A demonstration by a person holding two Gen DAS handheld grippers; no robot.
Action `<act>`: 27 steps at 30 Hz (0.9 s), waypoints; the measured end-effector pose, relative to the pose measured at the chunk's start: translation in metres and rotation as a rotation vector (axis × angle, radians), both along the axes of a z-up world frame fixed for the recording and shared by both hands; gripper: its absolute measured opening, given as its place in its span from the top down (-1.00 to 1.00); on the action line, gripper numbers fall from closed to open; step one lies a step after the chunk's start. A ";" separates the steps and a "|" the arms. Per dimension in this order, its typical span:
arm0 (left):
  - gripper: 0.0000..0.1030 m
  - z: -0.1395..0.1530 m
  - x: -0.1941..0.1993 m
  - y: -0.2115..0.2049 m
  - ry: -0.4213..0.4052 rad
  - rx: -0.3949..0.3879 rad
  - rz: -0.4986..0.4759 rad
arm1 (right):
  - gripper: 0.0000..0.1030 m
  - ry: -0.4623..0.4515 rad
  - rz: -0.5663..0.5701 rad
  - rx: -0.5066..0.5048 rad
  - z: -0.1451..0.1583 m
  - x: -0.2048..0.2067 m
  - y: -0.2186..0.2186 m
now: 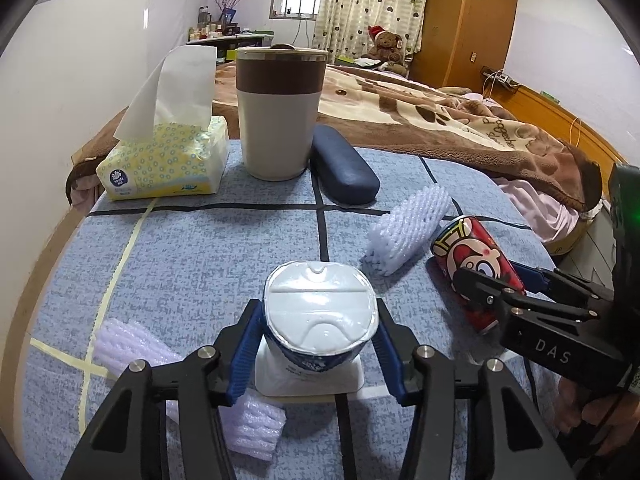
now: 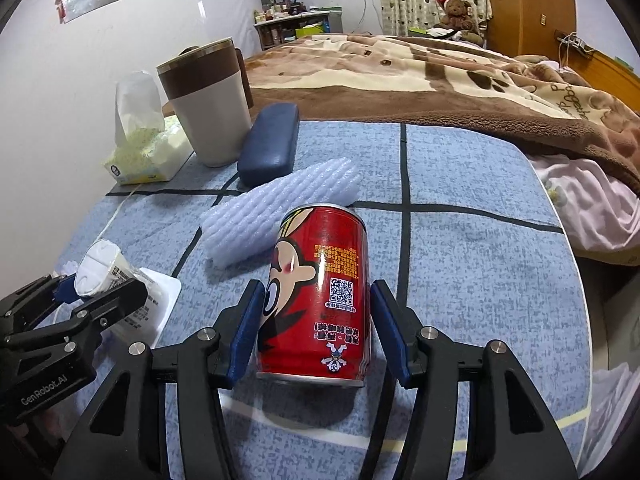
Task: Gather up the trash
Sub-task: 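Close the left tool on the yogurt cup while the right tool grasps the red can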
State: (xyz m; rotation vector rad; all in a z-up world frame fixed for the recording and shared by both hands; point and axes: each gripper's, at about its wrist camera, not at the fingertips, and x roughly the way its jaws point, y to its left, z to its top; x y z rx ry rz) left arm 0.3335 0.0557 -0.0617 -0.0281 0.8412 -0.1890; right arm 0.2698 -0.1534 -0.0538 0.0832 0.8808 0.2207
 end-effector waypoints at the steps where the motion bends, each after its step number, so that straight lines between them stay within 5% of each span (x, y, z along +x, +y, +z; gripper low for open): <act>1: -0.04 0.000 -0.001 0.000 -0.003 0.001 0.003 | -0.08 -0.003 -0.001 -0.004 0.000 -0.002 0.000; 27: -0.03 0.057 -0.071 -0.036 -0.113 0.005 -0.051 | -0.07 -0.096 -0.048 0.072 0.041 -0.059 -0.037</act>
